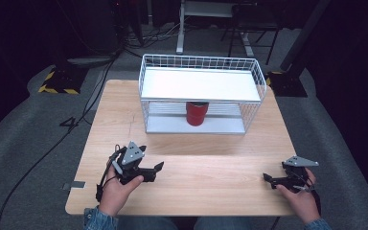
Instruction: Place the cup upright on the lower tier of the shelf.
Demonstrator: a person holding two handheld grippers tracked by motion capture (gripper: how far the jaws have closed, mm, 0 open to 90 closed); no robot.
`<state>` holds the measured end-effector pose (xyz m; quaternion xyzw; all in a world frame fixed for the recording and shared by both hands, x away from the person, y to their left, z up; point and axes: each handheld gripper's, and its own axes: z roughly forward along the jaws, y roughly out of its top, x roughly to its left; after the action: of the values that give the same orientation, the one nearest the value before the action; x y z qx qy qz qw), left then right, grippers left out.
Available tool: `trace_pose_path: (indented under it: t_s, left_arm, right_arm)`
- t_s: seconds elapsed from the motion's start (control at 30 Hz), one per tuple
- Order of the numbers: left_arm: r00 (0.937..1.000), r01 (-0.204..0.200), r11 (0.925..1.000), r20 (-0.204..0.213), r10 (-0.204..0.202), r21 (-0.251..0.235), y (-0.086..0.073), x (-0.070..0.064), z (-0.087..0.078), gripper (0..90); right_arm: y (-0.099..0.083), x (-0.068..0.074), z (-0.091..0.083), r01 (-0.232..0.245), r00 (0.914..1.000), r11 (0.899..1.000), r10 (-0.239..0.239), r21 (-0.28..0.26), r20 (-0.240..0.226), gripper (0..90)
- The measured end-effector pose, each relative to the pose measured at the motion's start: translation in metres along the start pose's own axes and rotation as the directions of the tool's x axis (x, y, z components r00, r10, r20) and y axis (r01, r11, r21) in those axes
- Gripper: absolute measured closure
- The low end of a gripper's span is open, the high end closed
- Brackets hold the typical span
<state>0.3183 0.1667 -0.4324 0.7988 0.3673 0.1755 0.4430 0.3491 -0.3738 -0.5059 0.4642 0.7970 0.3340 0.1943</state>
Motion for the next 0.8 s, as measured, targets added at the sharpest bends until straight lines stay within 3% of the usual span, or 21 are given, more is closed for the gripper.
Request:
trace_pose_path:
  t_s: [0.1,0.2,0.3,0.37,0.43,0.53,0.8]
  left_arm:
    - [1.0000,0.000,0.9996,-0.006,0.001,0.028,-0.010,-0.003,-0.003,15.4]
    - [0.9997,0.017,0.9984,0.017,-0.018,0.054,-0.023,-0.006,-0.005,15.4]
    - [0.9999,0.006,0.9964,0.012,-0.007,0.085,-0.032,-0.004,-0.007,15.4]
    - [0.9994,0.027,0.9950,0.018,-0.029,0.096,-0.037,-0.001,-0.008,15.4]
    - [0.9983,0.049,0.9902,0.024,-0.053,0.131,-0.045,0.001,-0.006,15.4]
    - [0.9995,0.028,0.9801,0.009,-0.031,0.197,-0.054,0.002,-0.002,15.5]
    - [0.9983,0.052,0.9618,0.011,-0.057,0.269,-0.068,0.005,0.007,15.6]
  right_arm:
    - [0.000,0.000,0.000,0.000,1.0000,1.000,0.000,0.000,0.000,1.0]
    - [0.000,0.000,0.000,0.000,1.0000,1.000,0.000,0.000,0.000,1.0]
    - [0.000,0.000,0.000,0.000,1.0000,1.000,0.000,0.000,0.000,1.0]
    - [0.000,0.000,0.000,0.000,1.0000,1.000,0.000,0.000,0.000,1.0]
    - [0.000,0.000,0.000,0.001,1.0000,1.000,-0.001,0.000,0.000,1.0]
    - [0.000,0.000,0.000,0.001,1.0000,1.000,-0.001,0.000,0.000,1.0]
    - [0.000,0.001,0.000,0.002,1.0000,1.000,-0.002,0.001,-0.001,1.0]
